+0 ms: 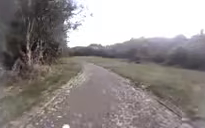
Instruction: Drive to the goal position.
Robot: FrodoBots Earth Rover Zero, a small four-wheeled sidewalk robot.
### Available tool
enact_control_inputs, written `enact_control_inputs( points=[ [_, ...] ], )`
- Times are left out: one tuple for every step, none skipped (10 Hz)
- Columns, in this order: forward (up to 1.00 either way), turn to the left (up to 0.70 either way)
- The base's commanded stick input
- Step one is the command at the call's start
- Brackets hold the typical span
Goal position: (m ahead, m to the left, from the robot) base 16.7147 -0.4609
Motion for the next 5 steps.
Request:
enact_control_inputs(
  points=[
    [1.00,0.02],
    [1.00,0.03],
    [1.00,0.03],
    [1.00,0.02],
    [1.00,0.02]
  ],
)
